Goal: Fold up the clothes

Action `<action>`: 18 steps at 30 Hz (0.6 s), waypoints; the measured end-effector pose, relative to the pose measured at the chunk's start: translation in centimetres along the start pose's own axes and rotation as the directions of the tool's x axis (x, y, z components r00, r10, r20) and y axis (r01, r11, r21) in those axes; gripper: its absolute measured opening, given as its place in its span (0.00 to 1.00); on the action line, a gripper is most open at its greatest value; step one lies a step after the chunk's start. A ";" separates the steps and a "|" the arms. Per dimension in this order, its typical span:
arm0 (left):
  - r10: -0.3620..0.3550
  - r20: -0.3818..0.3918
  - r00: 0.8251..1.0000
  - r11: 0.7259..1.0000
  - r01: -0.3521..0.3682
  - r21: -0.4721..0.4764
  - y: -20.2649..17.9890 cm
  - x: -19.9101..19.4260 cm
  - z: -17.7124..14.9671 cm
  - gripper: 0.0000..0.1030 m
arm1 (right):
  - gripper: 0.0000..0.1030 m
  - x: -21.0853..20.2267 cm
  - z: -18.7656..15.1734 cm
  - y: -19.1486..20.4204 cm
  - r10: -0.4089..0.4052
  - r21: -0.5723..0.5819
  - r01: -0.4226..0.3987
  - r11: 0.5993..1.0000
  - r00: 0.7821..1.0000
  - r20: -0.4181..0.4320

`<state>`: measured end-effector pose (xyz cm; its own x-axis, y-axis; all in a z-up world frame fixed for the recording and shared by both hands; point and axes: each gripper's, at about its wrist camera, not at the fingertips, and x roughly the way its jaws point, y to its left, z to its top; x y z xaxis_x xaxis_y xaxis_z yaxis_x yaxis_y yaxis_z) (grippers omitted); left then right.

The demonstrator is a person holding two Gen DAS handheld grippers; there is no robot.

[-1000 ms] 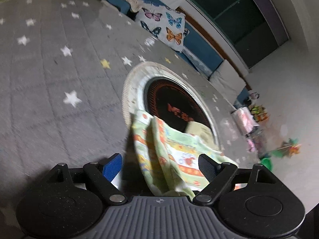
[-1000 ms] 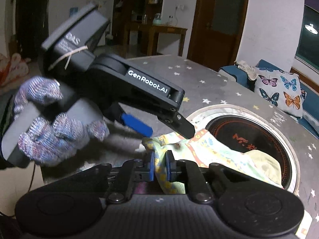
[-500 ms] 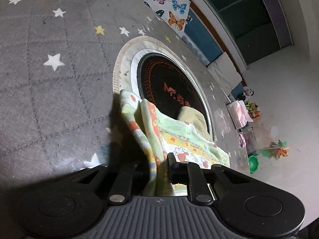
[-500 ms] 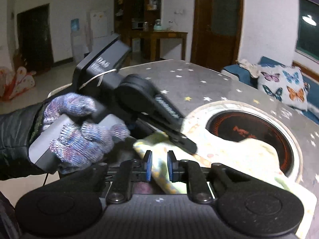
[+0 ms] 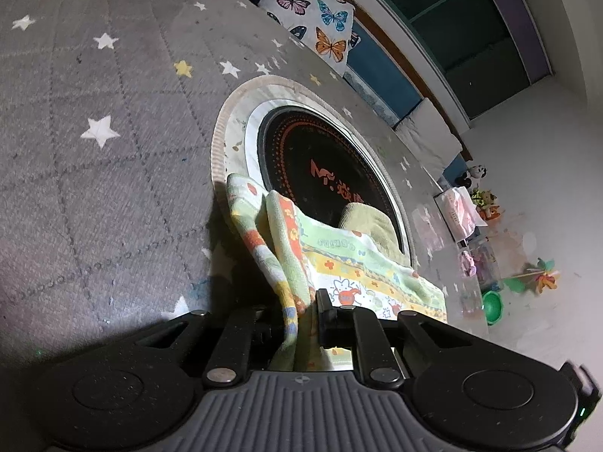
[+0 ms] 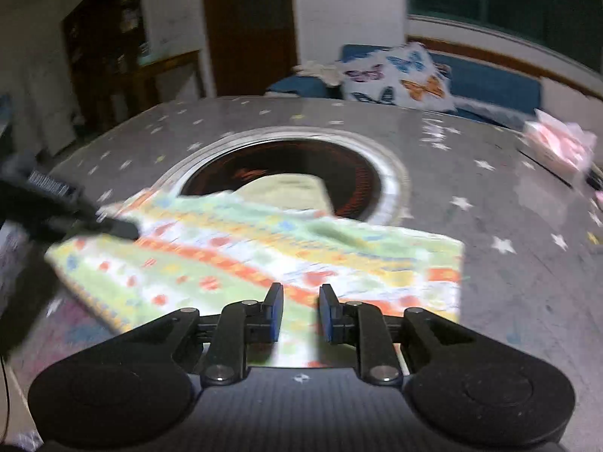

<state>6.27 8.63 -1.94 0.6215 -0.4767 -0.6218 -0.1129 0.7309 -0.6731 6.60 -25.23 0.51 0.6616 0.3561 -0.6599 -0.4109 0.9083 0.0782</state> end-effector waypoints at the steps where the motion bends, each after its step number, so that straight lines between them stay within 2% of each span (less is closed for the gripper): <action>1: 0.003 0.002 1.000 1.000 -0.003 0.005 -0.1 0.0 0.0 0.14 | 0.18 0.1 0.3 -0.3 -0.012 0.005 0.012 1.000 1.000 0.007; 4: 0.005 0.006 1.000 1.000 -0.006 0.011 -0.1 0.1 0.0 0.14 | 0.18 0.9 1.8 -1.0 -0.007 0.020 0.007 1.000 1.000 0.020; 8: 0.009 0.007 1.000 1.000 -0.009 0.019 -0.2 0.1 0.0 0.14 | 0.18 3.1 3.0 0.0 0.033 -0.009 -0.032 0.999 0.999 0.008; 13: 0.009 0.008 1.000 1.000 -0.009 0.024 -0.3 0.2 0.0 0.14 | 0.17 5.9 3.4 -0.3 -0.010 -0.001 0.010 1.000 1.000 -0.021; 18: 0.008 0.004 1.000 0.999 -0.008 0.031 -0.2 0.2 0.0 0.14 | 0.18 4.0 3.0 -1.9 -0.022 0.051 0.022 0.998 1.000 -0.003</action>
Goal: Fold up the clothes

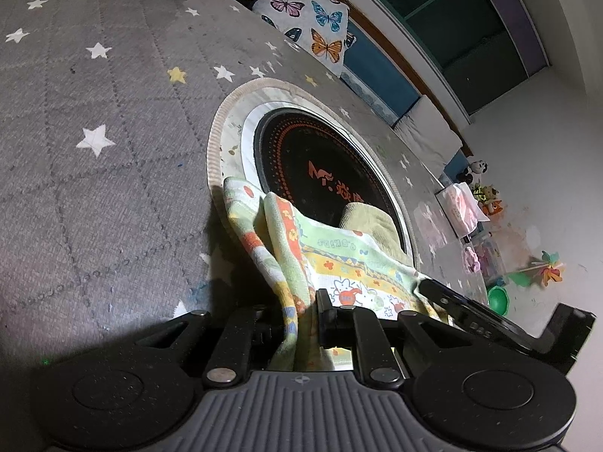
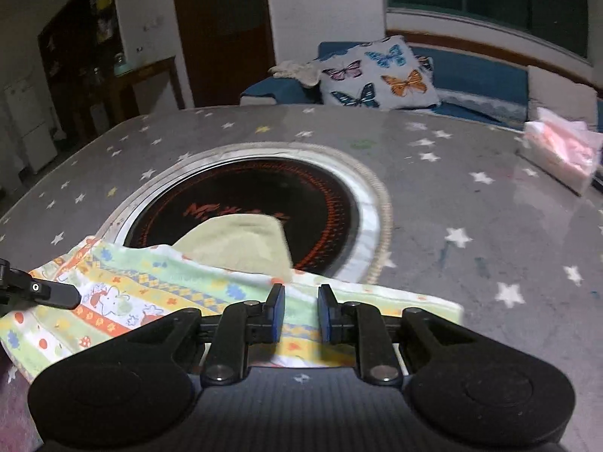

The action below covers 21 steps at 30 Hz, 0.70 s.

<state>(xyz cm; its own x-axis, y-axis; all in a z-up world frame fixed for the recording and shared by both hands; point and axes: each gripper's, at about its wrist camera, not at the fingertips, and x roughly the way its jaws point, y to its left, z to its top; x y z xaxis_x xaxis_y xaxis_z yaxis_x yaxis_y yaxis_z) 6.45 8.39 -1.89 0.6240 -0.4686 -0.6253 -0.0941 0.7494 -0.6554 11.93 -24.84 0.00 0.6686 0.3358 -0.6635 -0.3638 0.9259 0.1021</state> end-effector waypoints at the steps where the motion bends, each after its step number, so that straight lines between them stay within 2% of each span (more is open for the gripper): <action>1: 0.000 0.000 1.000 1.000 0.000 0.003 0.0 0.0 0.0 0.14 | 0.19 -0.6 -0.1 -0.3 -0.005 0.005 0.005 1.000 1.000 0.005; 5: 0.002 0.001 1.000 1.000 -0.002 0.014 -0.1 0.1 0.0 0.15 | 0.18 -1.6 -1.5 -1.9 -0.037 0.017 0.037 0.999 0.999 -0.013; 8: 0.007 -0.001 1.000 1.000 -0.007 0.020 -0.2 0.1 0.0 0.15 | 0.20 -2.5 -1.9 -2.6 -0.044 0.039 0.043 0.998 0.999 0.013; 10: 0.011 -0.002 1.000 1.000 -0.011 0.027 -0.3 0.1 0.0 0.15 | 0.29 -3.3 -2.1 -3.0 -0.066 0.067 0.063 0.996 0.997 0.039; 11: 0.012 -0.003 1.000 0.999 -0.012 0.032 -0.4 0.1 0.0 0.15 | 0.38 -3.5 -2.3 -3.3 -0.074 0.084 0.070 0.994 0.996 0.048; 12: 0.014 -0.004 1.000 0.999 -0.014 0.037 -0.4 0.1 0.0 0.15 | 0.41 -3.8 -2.4 -3.8 -0.080 0.102 0.074 0.992 0.995 0.051; 17: 0.022 -0.005 1.000 0.998 -0.022 0.052 -0.6 0.2 0.0 0.15 | 0.44 -4.0 -3.7 -5.6 -0.084 0.191 0.078 0.978 0.996 0.023; 21: 0.033 0.004 0.999 0.997 -0.034 0.076 -0.9 0.2 -0.1 0.15 | 0.44 -4.0 -4.0 -5.8 -0.058 0.225 0.048 0.973 0.998 0.037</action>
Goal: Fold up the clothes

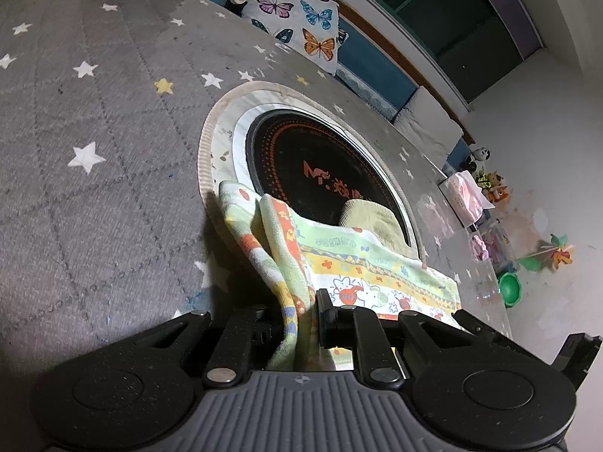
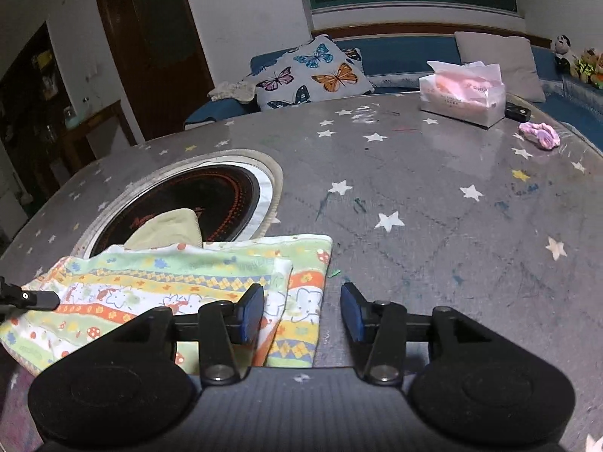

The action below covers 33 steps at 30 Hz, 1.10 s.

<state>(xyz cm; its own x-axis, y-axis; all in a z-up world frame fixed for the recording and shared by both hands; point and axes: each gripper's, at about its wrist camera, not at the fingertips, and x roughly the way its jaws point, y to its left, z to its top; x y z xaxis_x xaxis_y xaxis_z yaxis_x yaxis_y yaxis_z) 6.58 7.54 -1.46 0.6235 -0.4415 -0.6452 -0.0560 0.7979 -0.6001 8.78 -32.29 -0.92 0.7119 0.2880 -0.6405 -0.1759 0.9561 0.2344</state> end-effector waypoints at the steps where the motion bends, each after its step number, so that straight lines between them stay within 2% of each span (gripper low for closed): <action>1: 0.003 0.002 1.000 1.000 -0.003 0.005 -0.1 0.0 0.0 0.15 | 0.43 0.1 0.0 0.2 0.011 0.002 -0.011 1.000 1.000 0.000; 2: 0.006 0.004 1.000 1.000 -0.006 0.012 -0.2 0.0 0.0 0.15 | 0.43 0.3 0.0 0.5 0.010 -0.005 -0.010 1.000 1.000 0.001; 4: 0.011 0.007 1.000 1.000 -0.011 0.024 -0.4 0.1 0.0 0.14 | 0.34 0.6 -0.1 1.1 0.001 -0.023 -0.001 1.000 1.000 0.004; 5: 0.014 0.007 1.000 0.999 -0.014 0.028 -0.4 0.1 0.0 0.14 | 0.23 0.7 -0.1 1.4 -0.004 -0.033 0.004 0.999 1.000 0.006; 9: 0.028 0.009 1.000 0.998 -0.028 0.049 -0.8 0.1 0.0 0.13 | 0.10 0.7 -0.2 1.8 -0.004 -0.037 0.004 0.999 1.000 0.012; 13: 0.018 0.029 0.999 0.996 -0.020 0.086 -2.0 -0.5 0.4 0.11 | 0.08 -0.9 -0.2 1.9 -0.008 -0.031 0.010 0.999 0.999 0.053; 19: -0.027 0.047 0.999 0.981 0.018 0.191 -6.1 -0.7 1.4 0.10 | 0.04 -3.8 0.5 2.0 -0.033 -0.039 0.038 0.999 0.991 0.126; 28: -0.076 0.044 0.996 0.941 0.057 0.334 -13.6 2.0 1.7 0.10 | 0.03 -7.6 1.9 -0.1 -0.129 -0.044 0.141 0.989 0.970 0.207; 33: -0.077 0.033 0.996 0.922 0.058 0.383 -16.9 4.2 1.7 0.10 | 0.03 -9.6 3.4 -2.3 -0.189 -0.033 0.203 0.979 0.950 0.248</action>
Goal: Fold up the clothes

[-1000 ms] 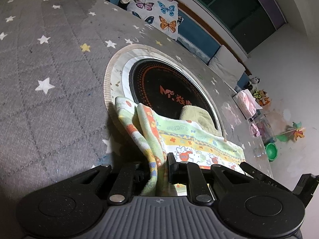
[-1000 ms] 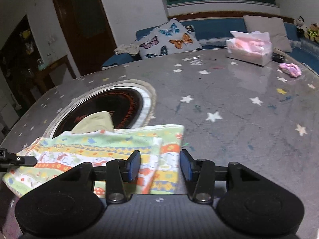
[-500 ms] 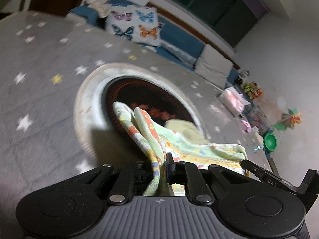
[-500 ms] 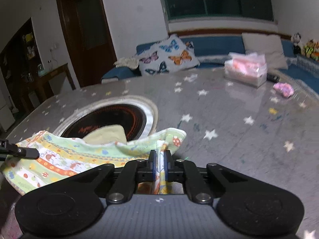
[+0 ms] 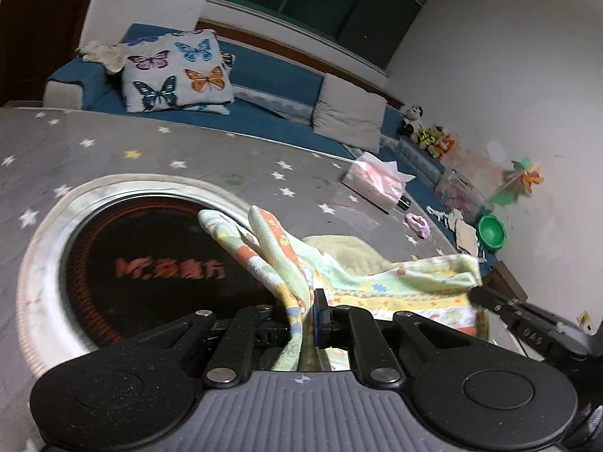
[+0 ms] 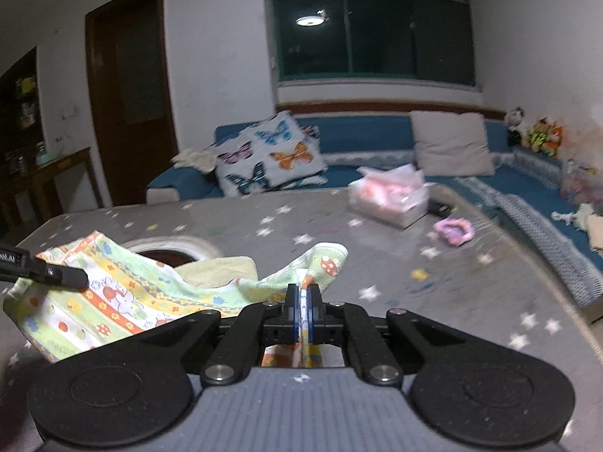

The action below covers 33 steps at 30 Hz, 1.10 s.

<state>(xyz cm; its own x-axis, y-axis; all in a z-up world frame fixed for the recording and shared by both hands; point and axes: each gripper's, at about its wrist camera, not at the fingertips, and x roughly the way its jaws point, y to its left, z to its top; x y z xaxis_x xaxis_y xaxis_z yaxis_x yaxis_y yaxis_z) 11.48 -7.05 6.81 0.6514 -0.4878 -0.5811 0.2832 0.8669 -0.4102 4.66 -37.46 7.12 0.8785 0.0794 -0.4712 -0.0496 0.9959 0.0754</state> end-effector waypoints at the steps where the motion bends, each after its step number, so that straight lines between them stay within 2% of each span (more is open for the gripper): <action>1: 0.001 -0.004 1.000 1.000 -0.001 0.007 -0.5 0.5 0.2 0.10 | 0.03 -0.1 0.3 -0.5 -0.010 -0.002 0.010 1.000 1.000 0.005; 15: 0.014 -0.052 0.999 0.992 -0.007 0.128 -6.4 6.9 2.1 0.10 | 0.03 1.5 2.1 -6.0 -0.107 0.005 0.107 0.994 0.994 0.002; 27: 0.040 -0.087 0.995 0.984 -0.025 0.174 -7.8 9.9 2.3 0.10 | 0.03 3.3 1.5 -8.1 -0.130 0.026 0.131 0.991 0.991 -0.036; 33: 0.073 -0.120 0.990 0.983 -0.051 0.175 -7.3 11.5 2.0 0.10 | 0.03 4.6 0.5 -8.6 -0.130 0.028 0.133 0.991 0.988 -0.078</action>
<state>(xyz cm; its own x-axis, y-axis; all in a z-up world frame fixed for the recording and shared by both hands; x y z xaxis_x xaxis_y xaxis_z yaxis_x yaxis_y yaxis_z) 18.27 -18.78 4.53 0.5808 -0.4324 -0.6897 0.3689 0.8951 -0.2506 9.39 -45.67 4.74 0.8379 -0.0478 -0.5437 0.0808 0.9960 0.0370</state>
